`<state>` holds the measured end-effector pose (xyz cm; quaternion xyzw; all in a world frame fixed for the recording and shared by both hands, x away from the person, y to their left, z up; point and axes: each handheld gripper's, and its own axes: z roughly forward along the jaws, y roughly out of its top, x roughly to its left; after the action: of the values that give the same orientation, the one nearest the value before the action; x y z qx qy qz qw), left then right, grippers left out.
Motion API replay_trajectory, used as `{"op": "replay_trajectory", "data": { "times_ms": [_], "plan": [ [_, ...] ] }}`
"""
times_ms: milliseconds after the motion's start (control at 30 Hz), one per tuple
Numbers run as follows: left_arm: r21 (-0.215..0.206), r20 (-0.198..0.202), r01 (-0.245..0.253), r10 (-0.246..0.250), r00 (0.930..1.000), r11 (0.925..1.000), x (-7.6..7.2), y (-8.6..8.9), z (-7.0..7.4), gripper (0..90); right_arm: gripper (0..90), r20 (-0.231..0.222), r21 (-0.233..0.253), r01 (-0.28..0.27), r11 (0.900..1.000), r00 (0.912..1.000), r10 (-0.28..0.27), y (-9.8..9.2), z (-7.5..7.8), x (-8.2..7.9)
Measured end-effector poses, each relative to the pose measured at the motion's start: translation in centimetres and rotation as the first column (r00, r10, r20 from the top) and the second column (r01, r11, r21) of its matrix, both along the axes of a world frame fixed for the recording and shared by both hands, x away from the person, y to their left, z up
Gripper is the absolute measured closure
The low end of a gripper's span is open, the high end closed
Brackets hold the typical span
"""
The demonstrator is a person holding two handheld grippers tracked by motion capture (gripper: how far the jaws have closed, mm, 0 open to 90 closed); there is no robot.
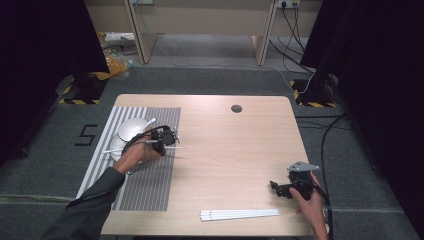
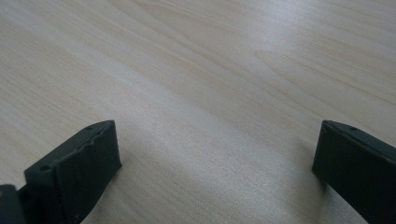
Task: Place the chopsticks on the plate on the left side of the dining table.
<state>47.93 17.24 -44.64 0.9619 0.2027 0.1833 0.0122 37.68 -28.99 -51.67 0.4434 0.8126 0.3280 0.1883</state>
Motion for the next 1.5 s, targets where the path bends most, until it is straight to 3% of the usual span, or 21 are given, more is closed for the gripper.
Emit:
{"op": "replay_trajectory", "data": {
  "times_ms": [367, 1133, 1500],
  "plan": [
    [-0.011, -0.014, 0.014, -0.014, 0.9998, 0.9998, -0.03, -0.39, 0.22, 75.1, 0.7, 0.000, 0.000, 0.000, 1.000, 1.0000, 0.000, 0.00, 0.00, 0.00],
    [0.011, -0.019, 0.051, -0.051, 0.9985, 0.9986, 0.52, -0.85, 0.01, 76.4, 0.6, -0.001, 0.001, -0.001, 1.000, 1.0000, 0.001, 0.01, 0.00, 0.00],
    [0.025, -0.034, 0.050, -0.049, 0.9982, 0.9984, 0.80, 0.00, -0.56, 77.4, 0.6, -0.001, 0.001, -0.002, 1.000, 1.0000, 0.002, 0.01, 0.00, 0.00]
  ]
}}
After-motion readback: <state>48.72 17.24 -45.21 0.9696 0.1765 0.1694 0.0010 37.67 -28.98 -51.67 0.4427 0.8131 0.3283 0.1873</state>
